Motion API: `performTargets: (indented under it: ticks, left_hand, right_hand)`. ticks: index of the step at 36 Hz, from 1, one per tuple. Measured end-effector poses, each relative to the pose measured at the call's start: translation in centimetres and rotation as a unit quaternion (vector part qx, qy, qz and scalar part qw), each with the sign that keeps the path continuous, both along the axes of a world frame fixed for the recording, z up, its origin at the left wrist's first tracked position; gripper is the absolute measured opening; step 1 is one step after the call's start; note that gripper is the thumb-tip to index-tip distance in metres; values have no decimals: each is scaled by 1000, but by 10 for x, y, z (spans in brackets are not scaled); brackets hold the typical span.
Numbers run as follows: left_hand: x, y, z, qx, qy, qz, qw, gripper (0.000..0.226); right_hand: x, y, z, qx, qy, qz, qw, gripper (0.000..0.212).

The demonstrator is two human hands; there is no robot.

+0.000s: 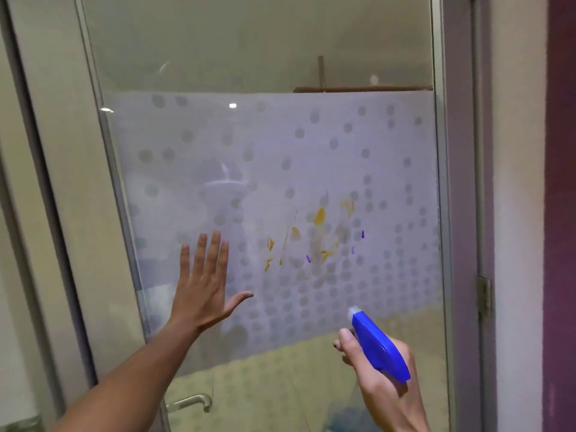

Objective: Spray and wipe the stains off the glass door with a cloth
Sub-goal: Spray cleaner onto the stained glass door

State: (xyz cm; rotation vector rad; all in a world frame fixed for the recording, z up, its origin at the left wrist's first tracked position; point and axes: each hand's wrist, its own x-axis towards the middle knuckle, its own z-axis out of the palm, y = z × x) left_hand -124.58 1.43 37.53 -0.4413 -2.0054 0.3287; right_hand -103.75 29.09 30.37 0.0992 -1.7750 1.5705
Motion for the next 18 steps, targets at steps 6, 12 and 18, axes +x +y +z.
performTargets:
  ticks: [6,12,18]
  left_hand:
    - [-10,1,-9,13,58,-29,998,116]
    - [-11,0,-8,11,80,-37,996,114]
    - [-11,1,-6,6,73,-29,997,114]
  right_hand:
    - [0,-15,-2,-5,-11,-35,999,72]
    - [-1,-35,1,-36,-27,-38,998,67]
    - [-5,-44,6,-66,-10,-29,997,49]
